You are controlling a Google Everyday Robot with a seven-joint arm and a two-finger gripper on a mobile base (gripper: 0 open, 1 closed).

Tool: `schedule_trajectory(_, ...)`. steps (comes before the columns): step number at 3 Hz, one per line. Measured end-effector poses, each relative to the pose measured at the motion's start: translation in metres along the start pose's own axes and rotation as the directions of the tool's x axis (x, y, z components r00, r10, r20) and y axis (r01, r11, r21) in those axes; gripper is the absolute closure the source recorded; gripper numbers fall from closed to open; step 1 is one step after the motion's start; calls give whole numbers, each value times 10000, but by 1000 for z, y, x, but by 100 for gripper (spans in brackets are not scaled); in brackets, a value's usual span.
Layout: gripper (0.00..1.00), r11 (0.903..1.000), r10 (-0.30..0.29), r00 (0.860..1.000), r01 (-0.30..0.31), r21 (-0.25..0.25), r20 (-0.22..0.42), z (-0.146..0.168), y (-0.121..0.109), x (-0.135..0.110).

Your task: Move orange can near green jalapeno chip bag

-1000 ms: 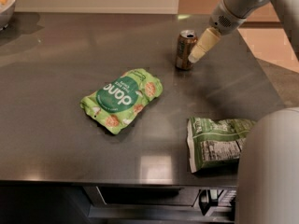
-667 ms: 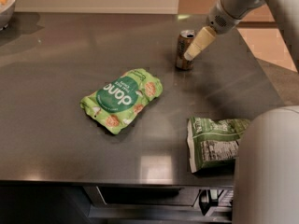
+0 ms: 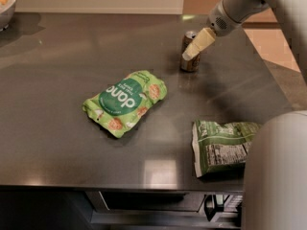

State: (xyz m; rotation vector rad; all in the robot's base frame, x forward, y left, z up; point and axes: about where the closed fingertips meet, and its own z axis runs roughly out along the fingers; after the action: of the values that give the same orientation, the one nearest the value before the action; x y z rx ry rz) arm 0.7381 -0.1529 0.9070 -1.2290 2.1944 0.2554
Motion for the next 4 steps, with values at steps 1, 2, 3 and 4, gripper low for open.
schedule_trajectory(1,17,9999,-11,9999,12,-129,131,6,2,-1)
schedule_trajectory(2,41,9997,-61,9997,68,-253,238,8,4,-2)
schedule_trajectory(3,64,9988,-130,9992,148,-462,384,4,8,-2)
schedule_trajectory(4,87,9964,-346,9974,393,-755,629,-17,20,-1)
